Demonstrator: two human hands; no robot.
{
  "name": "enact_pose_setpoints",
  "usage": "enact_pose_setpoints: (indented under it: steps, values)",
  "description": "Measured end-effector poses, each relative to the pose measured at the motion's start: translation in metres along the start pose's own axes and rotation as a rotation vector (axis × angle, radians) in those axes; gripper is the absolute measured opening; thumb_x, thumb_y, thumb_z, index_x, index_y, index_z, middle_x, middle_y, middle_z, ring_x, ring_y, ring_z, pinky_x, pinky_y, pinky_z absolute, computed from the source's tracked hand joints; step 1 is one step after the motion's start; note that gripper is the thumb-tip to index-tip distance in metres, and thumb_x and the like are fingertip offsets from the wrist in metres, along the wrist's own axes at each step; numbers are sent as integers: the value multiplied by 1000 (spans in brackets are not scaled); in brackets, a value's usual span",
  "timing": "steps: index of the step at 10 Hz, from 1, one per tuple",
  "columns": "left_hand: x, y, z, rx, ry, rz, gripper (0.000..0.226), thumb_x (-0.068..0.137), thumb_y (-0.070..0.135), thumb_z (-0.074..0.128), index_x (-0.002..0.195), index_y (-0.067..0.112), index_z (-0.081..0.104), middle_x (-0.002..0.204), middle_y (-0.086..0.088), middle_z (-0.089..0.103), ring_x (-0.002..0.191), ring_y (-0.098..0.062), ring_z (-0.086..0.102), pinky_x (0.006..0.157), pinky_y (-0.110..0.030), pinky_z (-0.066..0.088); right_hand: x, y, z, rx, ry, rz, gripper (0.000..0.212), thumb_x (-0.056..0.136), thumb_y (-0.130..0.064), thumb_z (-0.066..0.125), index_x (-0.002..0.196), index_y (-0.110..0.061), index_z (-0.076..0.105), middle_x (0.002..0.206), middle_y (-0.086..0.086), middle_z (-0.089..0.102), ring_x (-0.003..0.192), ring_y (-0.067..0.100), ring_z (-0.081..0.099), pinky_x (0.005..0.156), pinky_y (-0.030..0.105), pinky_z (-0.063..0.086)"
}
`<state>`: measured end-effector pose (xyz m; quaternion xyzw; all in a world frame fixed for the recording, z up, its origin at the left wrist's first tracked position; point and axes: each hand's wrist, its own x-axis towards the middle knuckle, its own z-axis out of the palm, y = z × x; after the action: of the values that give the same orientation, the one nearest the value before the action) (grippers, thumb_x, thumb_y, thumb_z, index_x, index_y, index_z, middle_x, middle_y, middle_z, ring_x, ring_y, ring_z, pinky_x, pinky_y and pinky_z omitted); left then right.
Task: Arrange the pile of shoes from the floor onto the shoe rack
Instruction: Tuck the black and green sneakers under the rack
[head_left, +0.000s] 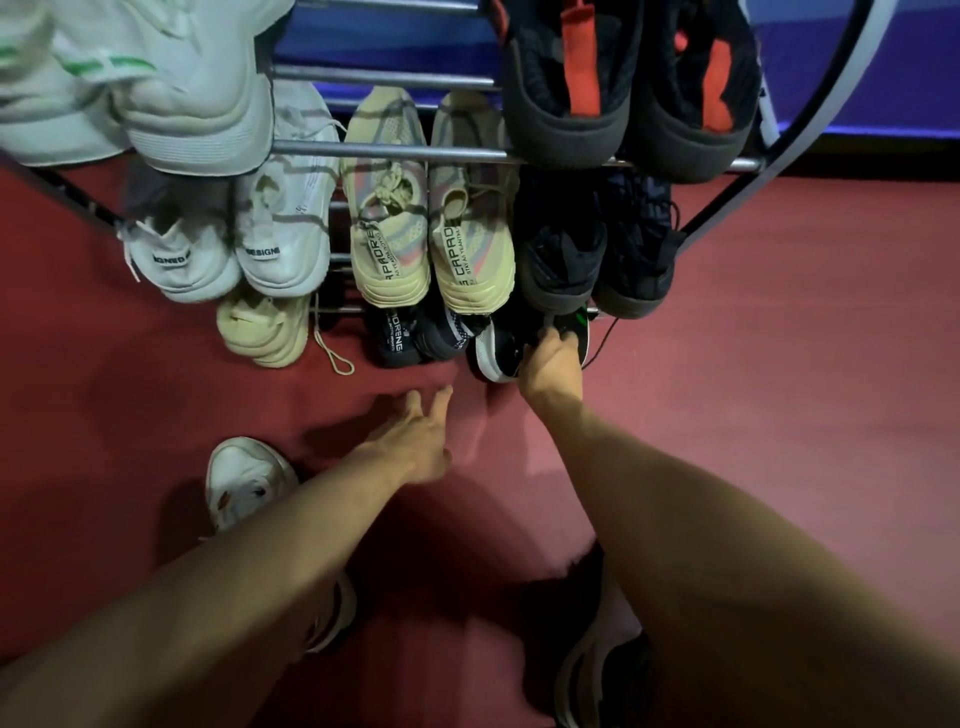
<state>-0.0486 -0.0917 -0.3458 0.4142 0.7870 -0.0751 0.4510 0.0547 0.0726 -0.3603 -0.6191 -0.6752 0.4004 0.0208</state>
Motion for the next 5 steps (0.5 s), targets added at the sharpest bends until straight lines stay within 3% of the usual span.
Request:
enact_pose_setpoints:
  steps: [1, 3, 4, 5]
  values:
    - [-4, -5, -3, -5, -22, 26, 87, 93, 29, 53, 159, 31, -4, 163, -21, -2, 141, -45, 37, 115, -50, 35, -6, 11, 4, -38, -29, -29, 38, 103, -18, 40, 139, -7, 45, 139, 8, 46, 121, 29, 48, 79, 20, 29]
    - [-8, -14, -2, 9, -38, 38, 86, 94, 29, 55, 158, 30, -2, 162, -22, 1, 142, -42, 37, 116, -50, 34, -30, 14, 5, -147, 51, -66, 47, 95, -27, 51, 137, -13, 37, 133, 9, 50, 111, 31, 56, 82, 31, 41]
    - [-10, -21, 1, 18, -67, 17, 86, 94, 31, 55, 158, 33, -3, 164, -21, -3, 144, -42, 34, 117, -50, 32, -39, 19, 16, -543, -255, -73, 48, 95, -44, 47, 138, -21, 48, 135, 14, 57, 122, 36, 56, 105, 52, 40]
    - [-8, -28, 6, 36, -78, 3, 86, 95, 34, 54, 158, 35, -4, 163, -20, -1, 142, -44, 38, 116, -50, 33, -35, 13, 20, -734, -418, -94, 43, 95, -42, 45, 138, -43, 49, 145, 7, 47, 138, 39, 36, 110, 76, 13]
